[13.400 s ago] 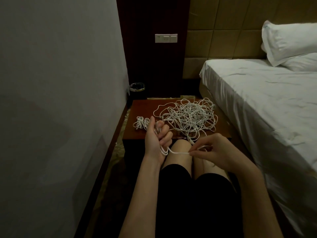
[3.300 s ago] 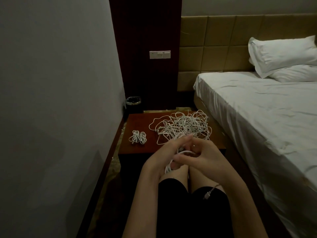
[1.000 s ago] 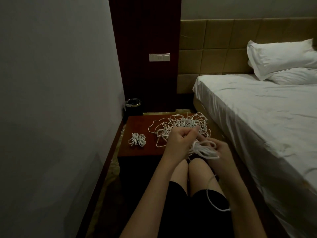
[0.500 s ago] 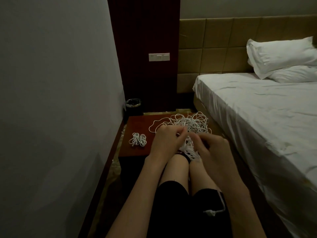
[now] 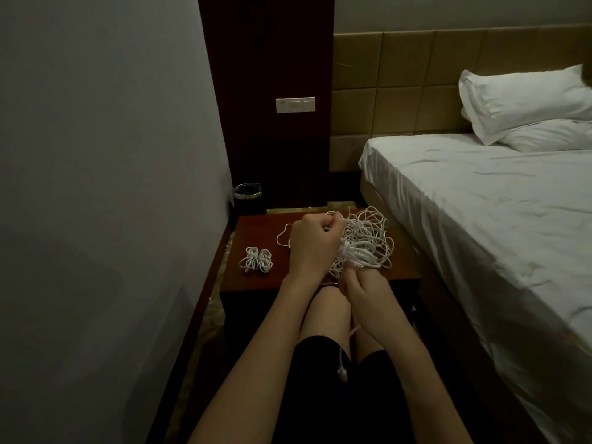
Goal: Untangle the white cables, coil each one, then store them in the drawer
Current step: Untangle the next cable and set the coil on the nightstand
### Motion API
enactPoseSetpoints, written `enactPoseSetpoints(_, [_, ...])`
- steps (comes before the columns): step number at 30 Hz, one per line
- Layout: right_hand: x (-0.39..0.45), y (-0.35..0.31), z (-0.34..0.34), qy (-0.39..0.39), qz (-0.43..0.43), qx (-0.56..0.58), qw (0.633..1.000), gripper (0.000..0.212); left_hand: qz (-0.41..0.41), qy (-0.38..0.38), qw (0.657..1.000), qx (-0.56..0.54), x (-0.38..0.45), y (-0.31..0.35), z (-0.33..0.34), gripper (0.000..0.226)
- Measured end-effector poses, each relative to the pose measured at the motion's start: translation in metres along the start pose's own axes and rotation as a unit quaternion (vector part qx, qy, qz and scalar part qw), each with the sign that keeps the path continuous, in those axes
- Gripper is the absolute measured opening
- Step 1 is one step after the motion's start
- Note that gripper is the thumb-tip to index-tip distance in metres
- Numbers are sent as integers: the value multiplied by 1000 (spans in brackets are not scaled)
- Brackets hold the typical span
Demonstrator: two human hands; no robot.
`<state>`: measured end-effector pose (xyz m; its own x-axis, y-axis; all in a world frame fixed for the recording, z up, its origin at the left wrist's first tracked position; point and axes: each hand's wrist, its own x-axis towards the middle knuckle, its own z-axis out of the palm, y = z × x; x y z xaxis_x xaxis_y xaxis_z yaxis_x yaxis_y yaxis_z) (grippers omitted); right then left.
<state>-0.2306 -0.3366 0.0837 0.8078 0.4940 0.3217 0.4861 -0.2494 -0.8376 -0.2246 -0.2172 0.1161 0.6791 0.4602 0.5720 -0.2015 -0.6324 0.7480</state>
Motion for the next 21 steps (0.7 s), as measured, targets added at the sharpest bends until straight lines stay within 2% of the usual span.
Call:
enactPoseSetpoints(3, [-5, -16, -16, -35, -47, -79, 995, 43, 25, -30, 996, 83, 3, -5, -2, 53])
enactPoseSetpoints(6, [-6, -24, -30, 12, -97, -65, 993, 36, 67, -89, 985, 134, 2, -1, -6, 48])
enactPoseSetpoints(9, [-8, -25, -41, 72, -95, -15, 993, 24, 105, -209, 967, 105, -4, 5, -9, 43])
enactPoseSetpoints(11, [-4, -17, -46, 90, -62, 38, 993, 34, 119, -234, 964, 51, -9, 9, -9, 43])
enactPoseSetpoints(13, [-2, -11, -46, 86, -27, 112, 990, 38, 108, -222, 969, -27, -12, 14, -9, 45])
enactPoseSetpoints(16, [0, -6, -38, 52, 63, 233, 969, 24, 72, -186, 974, -107, -9, 19, -5, 54])
enactPoseSetpoints(17, [0, -4, -32, 36, 92, 261, 960, 34, 58, -171, 977, -111, -8, 19, -3, 56])
enactPoseSetpoints(19, [0, -1, -19, 20, 121, 281, 952, 48, 10, -134, 985, -111, -4, 15, 0, 56])
enactPoseSetpoints(21, [0, -3, -6, 19, 89, 232, 968, 51, -39, -88, 989, -112, 0, 11, 0, 53])
